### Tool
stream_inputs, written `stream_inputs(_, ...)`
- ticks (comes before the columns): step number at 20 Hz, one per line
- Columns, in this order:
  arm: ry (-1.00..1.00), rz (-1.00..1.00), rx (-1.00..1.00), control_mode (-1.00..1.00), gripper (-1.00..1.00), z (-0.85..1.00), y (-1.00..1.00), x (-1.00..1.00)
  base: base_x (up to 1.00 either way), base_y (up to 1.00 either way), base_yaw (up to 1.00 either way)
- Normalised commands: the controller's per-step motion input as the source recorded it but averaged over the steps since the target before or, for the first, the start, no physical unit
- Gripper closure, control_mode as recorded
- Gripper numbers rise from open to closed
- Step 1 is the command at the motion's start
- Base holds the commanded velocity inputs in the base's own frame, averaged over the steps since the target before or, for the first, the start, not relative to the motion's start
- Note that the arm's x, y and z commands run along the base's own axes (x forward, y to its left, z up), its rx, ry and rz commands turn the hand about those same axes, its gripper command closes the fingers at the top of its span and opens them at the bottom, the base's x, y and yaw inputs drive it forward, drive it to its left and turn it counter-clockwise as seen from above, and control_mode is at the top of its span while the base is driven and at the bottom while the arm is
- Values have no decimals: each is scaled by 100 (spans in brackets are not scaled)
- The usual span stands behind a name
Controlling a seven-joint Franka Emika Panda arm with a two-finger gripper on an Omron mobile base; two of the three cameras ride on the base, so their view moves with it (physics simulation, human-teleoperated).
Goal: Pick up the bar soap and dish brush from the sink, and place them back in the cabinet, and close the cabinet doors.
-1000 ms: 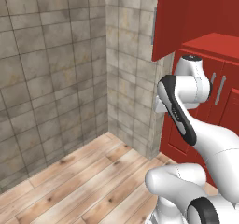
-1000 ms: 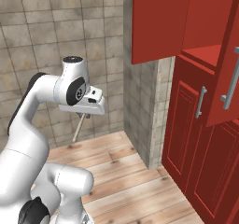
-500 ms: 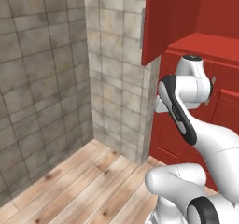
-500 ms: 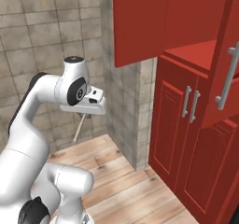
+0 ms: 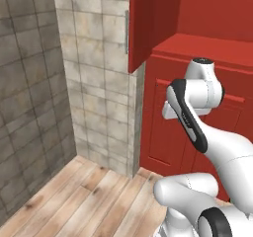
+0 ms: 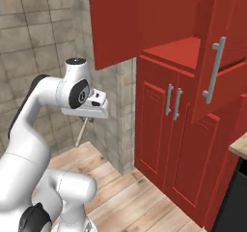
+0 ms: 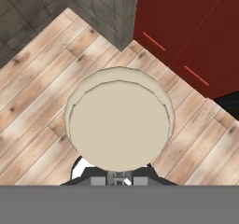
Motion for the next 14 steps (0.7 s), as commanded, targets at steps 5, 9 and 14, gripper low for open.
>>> stream_inputs(5, 0, 0, 0, 100, 100, 0, 0, 0, 36, 1, -38)
stream_inputs(9, 0, 0, 0, 100, 100, 0, 0, 0, 42, 12, -39)
stream_inputs(14, 0, 0, 0, 100, 100, 0, 0, 0, 50, 28, -39)
